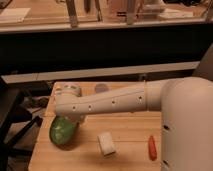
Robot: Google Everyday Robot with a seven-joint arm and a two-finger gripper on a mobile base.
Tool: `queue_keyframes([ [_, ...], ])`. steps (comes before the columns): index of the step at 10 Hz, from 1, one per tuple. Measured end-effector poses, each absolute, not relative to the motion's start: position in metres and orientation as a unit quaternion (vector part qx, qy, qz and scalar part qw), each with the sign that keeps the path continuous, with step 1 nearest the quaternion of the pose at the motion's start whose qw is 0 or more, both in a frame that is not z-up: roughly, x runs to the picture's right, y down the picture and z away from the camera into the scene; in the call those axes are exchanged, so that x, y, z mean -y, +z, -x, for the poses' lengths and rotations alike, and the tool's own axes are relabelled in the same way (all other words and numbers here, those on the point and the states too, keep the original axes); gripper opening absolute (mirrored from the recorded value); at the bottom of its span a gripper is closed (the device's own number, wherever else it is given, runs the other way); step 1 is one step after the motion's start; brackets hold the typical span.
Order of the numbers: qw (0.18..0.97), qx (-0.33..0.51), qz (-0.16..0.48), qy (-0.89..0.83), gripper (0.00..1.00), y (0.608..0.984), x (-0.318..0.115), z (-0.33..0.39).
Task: Pick up the ceramic bowl
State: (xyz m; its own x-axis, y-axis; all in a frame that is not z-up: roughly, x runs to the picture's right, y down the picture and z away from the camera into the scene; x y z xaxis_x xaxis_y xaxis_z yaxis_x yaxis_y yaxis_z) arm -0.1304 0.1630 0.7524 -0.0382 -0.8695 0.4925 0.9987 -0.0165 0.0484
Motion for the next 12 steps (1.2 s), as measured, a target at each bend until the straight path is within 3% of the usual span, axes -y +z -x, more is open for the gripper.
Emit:
queue_keyframes([
  [12,0.644,0.205,0.152,-0.721,0.01,0.750,-0.152,0.116],
])
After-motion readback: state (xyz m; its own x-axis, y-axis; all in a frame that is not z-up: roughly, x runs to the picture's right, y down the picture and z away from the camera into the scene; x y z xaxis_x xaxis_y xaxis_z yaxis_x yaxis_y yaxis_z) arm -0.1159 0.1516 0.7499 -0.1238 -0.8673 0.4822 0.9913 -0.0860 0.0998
